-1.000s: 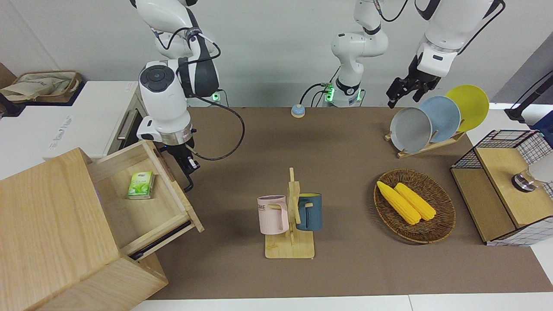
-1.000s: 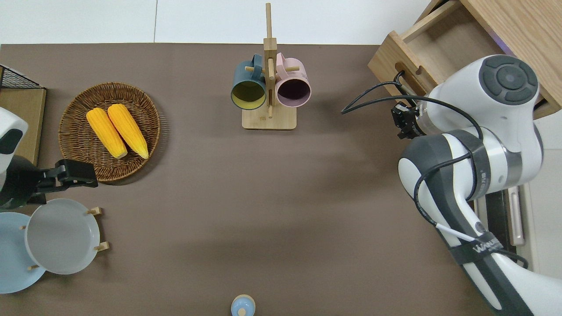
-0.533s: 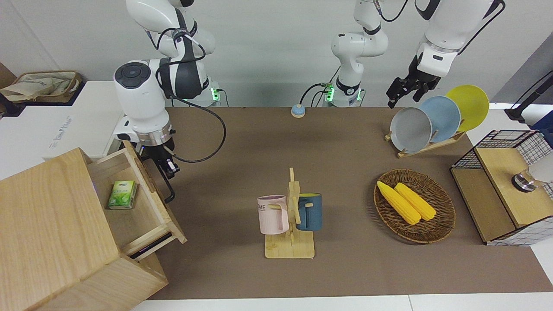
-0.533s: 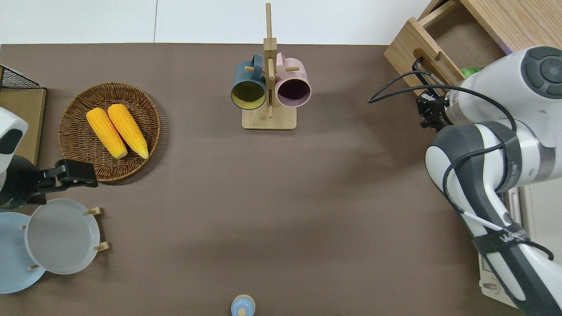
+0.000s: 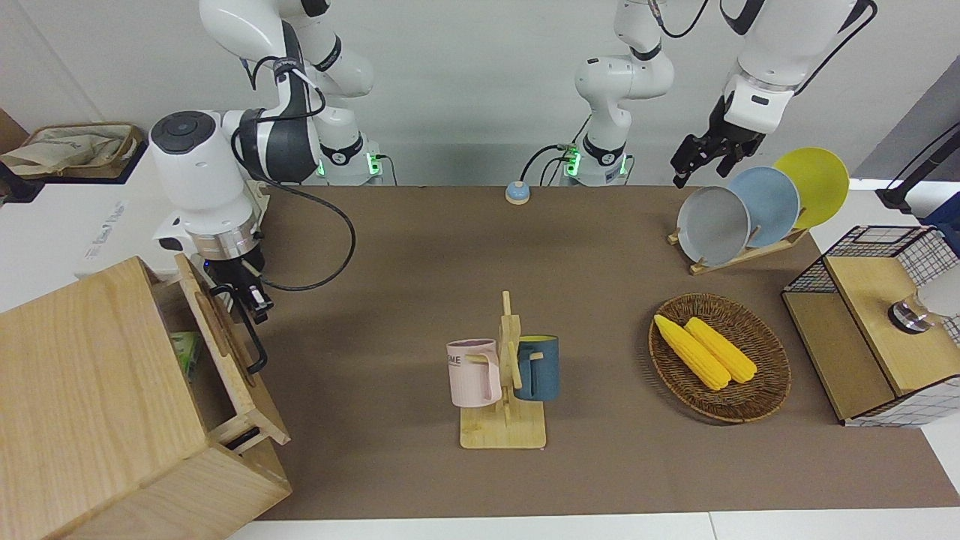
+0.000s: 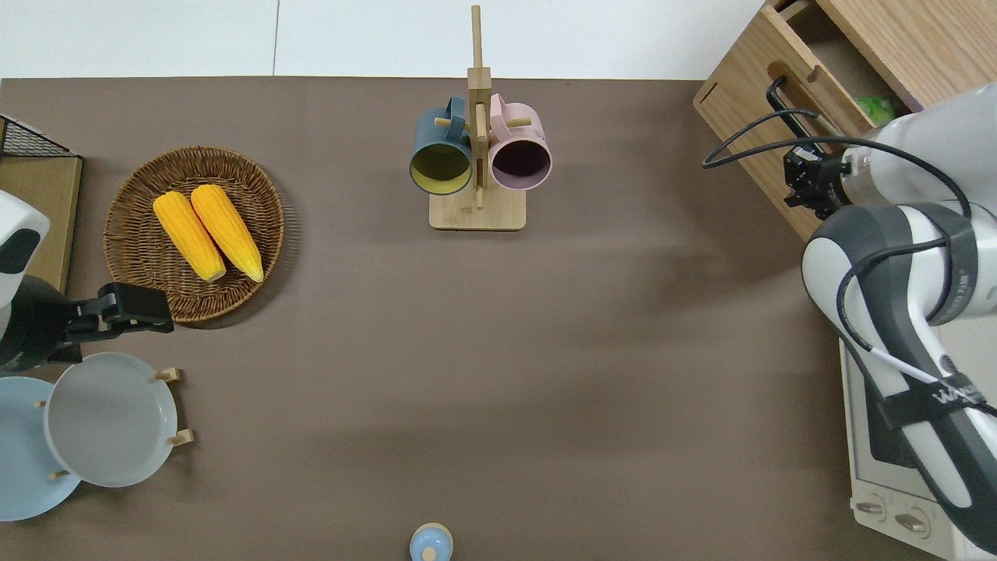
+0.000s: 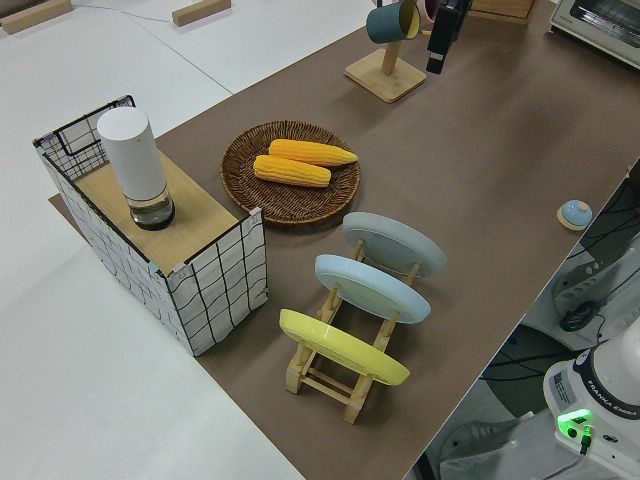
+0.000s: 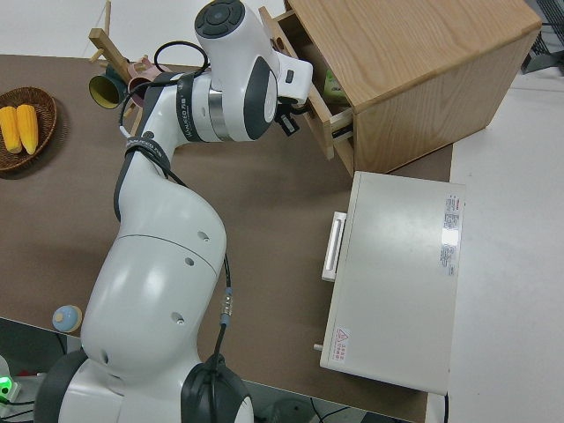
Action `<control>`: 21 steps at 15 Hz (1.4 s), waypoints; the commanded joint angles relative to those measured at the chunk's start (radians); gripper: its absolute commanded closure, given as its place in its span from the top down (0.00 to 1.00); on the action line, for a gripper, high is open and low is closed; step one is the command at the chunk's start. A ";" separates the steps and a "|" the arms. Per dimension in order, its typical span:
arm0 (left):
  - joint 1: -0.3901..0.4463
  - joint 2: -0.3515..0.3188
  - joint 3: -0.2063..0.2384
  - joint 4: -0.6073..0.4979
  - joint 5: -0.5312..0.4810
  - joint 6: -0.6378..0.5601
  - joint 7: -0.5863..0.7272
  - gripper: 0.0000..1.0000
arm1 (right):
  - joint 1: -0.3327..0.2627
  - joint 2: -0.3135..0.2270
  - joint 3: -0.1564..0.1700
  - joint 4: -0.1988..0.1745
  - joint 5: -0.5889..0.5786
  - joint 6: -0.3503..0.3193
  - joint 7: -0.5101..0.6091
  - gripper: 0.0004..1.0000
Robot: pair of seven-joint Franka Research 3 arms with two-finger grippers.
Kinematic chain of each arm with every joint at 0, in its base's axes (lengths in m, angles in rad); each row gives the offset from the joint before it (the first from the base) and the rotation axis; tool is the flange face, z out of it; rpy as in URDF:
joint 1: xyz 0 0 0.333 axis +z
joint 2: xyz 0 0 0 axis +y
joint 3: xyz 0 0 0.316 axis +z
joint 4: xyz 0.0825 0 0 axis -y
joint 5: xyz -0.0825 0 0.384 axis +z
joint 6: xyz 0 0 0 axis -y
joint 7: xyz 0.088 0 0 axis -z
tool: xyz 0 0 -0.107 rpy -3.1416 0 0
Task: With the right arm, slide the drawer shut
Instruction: 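Press the drawer front flush with the cabinet using the right gripper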
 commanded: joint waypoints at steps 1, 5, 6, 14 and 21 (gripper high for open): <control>-0.001 -0.008 0.004 0.004 -0.001 -0.017 0.009 0.99 | -0.050 0.024 0.013 0.029 -0.018 0.040 -0.052 0.00; -0.001 -0.008 0.004 0.004 -0.001 -0.015 0.009 0.99 | -0.079 0.053 0.011 0.076 -0.021 0.062 -0.086 0.00; -0.001 -0.008 0.004 0.004 -0.001 -0.015 0.009 0.99 | -0.085 0.054 0.011 0.078 -0.027 0.072 -0.095 0.00; -0.001 -0.008 0.004 0.004 -0.001 -0.015 0.009 0.99 | -0.102 0.062 0.013 0.082 -0.041 0.097 -0.112 0.00; -0.001 -0.008 0.004 0.004 -0.001 -0.015 0.009 0.99 | -0.074 0.035 0.024 0.067 -0.067 0.057 -0.123 0.00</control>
